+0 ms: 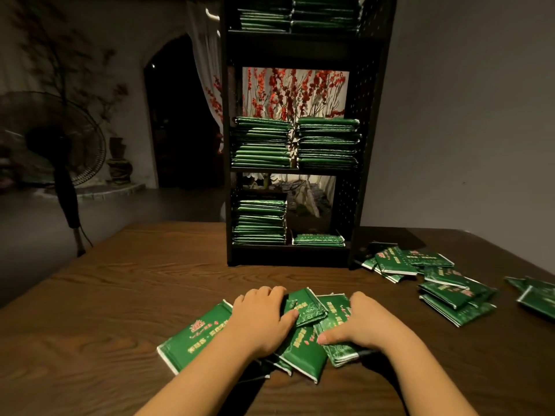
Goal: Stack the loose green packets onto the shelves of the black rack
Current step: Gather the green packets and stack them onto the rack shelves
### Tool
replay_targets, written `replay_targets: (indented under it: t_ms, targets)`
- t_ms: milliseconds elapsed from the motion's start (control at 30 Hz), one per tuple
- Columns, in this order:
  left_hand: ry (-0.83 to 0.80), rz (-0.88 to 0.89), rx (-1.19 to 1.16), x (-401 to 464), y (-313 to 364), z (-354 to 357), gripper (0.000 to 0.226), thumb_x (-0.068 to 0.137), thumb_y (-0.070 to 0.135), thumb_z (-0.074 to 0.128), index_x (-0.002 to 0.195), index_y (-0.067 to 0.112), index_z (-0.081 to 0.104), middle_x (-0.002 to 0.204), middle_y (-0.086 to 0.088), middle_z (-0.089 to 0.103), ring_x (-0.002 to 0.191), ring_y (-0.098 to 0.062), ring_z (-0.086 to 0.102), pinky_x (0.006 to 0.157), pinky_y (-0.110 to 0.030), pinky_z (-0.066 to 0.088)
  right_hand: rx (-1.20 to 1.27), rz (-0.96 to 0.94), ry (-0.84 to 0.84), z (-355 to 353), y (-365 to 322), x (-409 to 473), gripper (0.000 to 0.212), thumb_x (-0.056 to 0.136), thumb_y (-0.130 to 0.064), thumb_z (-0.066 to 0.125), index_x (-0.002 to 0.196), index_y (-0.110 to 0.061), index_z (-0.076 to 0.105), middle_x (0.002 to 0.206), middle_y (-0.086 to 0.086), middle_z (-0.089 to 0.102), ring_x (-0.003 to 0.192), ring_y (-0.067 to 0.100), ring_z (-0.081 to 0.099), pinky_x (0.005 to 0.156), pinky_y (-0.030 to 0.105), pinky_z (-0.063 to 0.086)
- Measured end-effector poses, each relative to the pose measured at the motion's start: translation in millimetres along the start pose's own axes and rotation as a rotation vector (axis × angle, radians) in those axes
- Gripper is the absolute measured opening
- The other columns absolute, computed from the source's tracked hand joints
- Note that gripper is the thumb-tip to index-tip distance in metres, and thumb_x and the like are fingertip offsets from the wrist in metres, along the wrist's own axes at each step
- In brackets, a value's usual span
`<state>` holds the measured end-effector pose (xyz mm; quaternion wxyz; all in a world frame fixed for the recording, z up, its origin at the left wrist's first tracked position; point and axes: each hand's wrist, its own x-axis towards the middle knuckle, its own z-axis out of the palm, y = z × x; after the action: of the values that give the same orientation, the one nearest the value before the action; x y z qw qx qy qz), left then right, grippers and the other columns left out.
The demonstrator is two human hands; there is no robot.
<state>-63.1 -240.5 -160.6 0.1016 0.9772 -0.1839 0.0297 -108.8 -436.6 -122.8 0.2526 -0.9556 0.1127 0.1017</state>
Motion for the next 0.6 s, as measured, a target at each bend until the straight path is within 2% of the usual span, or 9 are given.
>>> replay_targets:
  t_ms: [100, 167, 233, 333, 433, 533, 600]
  targets:
    - [0.020, -0.008, -0.006, 0.6, 0.4, 2.9, 0.055, 0.099, 0.058, 0.034, 0.144, 0.028, 0.037, 0.142, -0.002, 0.047, 0.131, -0.026, 0.042, 0.109, -0.042, 0.035, 0.073, -0.044, 0.007, 4.3, -0.1, 6.9, 0.092, 0.057, -0.058, 0.087, 0.122, -0.009, 0.043, 0.115, 0.000, 0.051, 0.098, 0.015, 0.053, 0.080, 0.030, 0.049]
    - [0.019, -0.008, 0.009, 0.5, -0.1, 3.6, 0.054, 0.099, 0.058, 0.033, 0.144, 0.027, 0.037, 0.142, -0.003, 0.047, 0.131, -0.026, 0.042, 0.108, -0.041, 0.036, 0.222, -0.075, 0.021, 6.5, 2.8, 11.8, 0.074, 0.065, -0.054, 0.085, 0.112, -0.013, 0.046, 0.109, -0.001, 0.058, 0.093, 0.015, 0.061, 0.075, 0.031, 0.051]
    - [0.012, -0.009, 0.018, 0.7, 0.2, 3.5, 0.055, 0.099, 0.058, 0.032, 0.144, 0.027, 0.037, 0.142, -0.003, 0.047, 0.130, -0.027, 0.042, 0.107, -0.041, 0.037, 0.380, -0.085, 0.006, 6.1, 6.9, 17.1, 0.053, 0.078, -0.039, 0.078, 0.113, -0.017, 0.044, 0.104, 0.005, 0.064, 0.087, 0.018, 0.068, 0.075, 0.036, 0.055]
    - [-0.012, -0.009, 0.009, 0.6, 0.2, 0.7, 0.055, 0.098, 0.059, 0.033, 0.145, 0.029, 0.037, 0.142, -0.002, 0.046, 0.130, -0.027, 0.041, 0.106, -0.041, 0.038, 0.511, -0.107, 0.004, -1.8, 17.3, 23.9, 0.045, 0.085, -0.014, 0.071, 0.120, -0.018, 0.044, 0.101, 0.012, 0.069, 0.079, 0.023, 0.071, 0.074, 0.039, 0.056]
    - [-0.082, 0.001, -0.027, 2.0, -3.1, -4.9, 0.057, 0.096, 0.060, 0.039, 0.144, 0.031, 0.037, 0.141, -0.002, 0.046, 0.130, -0.026, 0.041, 0.107, -0.041, 0.037, 0.552, -0.182, 0.162, -13.8, 26.7, 26.2, 0.044, 0.085, -0.007, 0.072, 0.120, -0.018, 0.048, 0.099, 0.003, 0.069, 0.080, 0.018, 0.070, 0.068, 0.032, 0.056]
    - [-0.160, 0.029, -0.160, 5.6, -5.8, -16.6, 0.054, 0.091, 0.058, 0.052, 0.139, 0.033, 0.045, 0.139, 0.000, 0.049, 0.128, -0.022, 0.044, 0.106, -0.037, 0.039, 0.534, -0.314, 0.400, -26.1, 27.1, 24.8, 0.031, 0.085, -0.007, 0.072, 0.108, -0.021, 0.058, 0.094, -0.014, 0.067, 0.081, 0.000, 0.063, 0.057, 0.011, 0.044]
    - [-0.230, 0.055, -0.295, 9.2, -6.1, -24.7, 0.053, 0.087, 0.052, 0.062, 0.135, 0.034, 0.048, 0.138, 0.003, 0.052, 0.122, -0.018, 0.050, 0.101, -0.032, 0.042, 0.450, -0.411, 0.457, -29.8, 24.0, 28.0, 0.028, 0.084, -0.010, 0.074, 0.101, -0.029, 0.063, 0.095, -0.014, 0.068, 0.087, 0.002, 0.063, 0.063, 0.011, 0.044]
